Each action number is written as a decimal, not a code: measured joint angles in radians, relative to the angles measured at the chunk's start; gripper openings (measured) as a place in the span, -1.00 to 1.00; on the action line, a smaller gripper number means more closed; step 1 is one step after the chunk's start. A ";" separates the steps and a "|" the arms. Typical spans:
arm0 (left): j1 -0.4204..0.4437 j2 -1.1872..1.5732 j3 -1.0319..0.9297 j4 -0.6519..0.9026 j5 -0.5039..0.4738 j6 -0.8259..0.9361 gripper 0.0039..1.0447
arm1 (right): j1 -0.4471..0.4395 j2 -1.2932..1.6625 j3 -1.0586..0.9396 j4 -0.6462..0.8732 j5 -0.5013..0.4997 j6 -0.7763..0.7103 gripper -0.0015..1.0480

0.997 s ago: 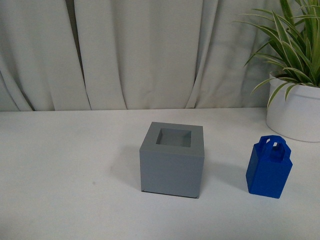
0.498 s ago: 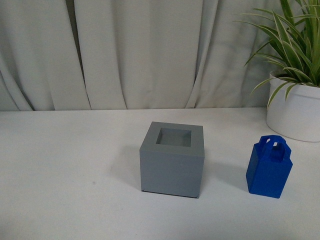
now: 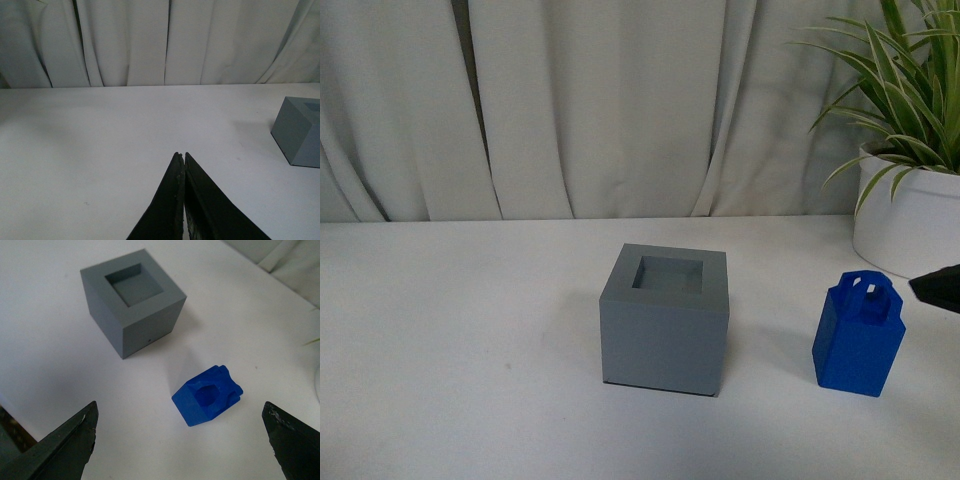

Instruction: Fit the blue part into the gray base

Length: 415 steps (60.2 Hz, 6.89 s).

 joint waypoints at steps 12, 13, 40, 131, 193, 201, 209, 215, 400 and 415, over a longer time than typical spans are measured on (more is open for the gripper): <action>0.000 0.000 0.000 0.000 0.000 0.000 -0.93 | 0.011 0.238 0.236 -0.237 0.071 -0.249 0.83; 0.000 0.000 0.000 0.000 0.000 0.000 -0.93 | 0.012 0.261 0.257 -0.259 0.080 -0.274 0.83; 0.000 0.000 0.000 0.000 0.000 0.000 -0.93 | 0.029 0.562 0.553 -0.442 0.212 -0.452 0.83; 0.000 0.000 0.000 0.000 0.000 0.000 -0.93 | 0.063 0.758 0.837 -0.700 0.263 -0.559 -0.11; 0.000 0.000 0.000 0.000 0.000 0.000 -0.93 | 0.307 0.937 1.347 -0.939 0.203 -0.448 -0.11; 0.000 0.000 0.000 0.000 0.000 0.000 -0.93 | 0.318 0.963 1.365 -0.943 0.217 -0.439 -0.11; 0.000 0.000 0.000 0.000 0.000 0.000 -0.93 | 0.322 0.978 1.367 -0.950 0.221 -0.436 -0.11; 0.000 0.000 0.000 0.000 0.000 0.000 -0.93 | 0.322 0.985 1.370 -0.950 0.228 -0.430 -0.11; 0.000 0.000 0.000 0.000 0.000 0.000 -0.93 | -0.095 -0.450 -0.760 0.981 0.448 0.594 -0.98; 0.000 0.000 0.000 0.000 0.000 0.000 -0.93 | -0.096 -0.595 -0.815 0.893 0.447 0.594 -0.97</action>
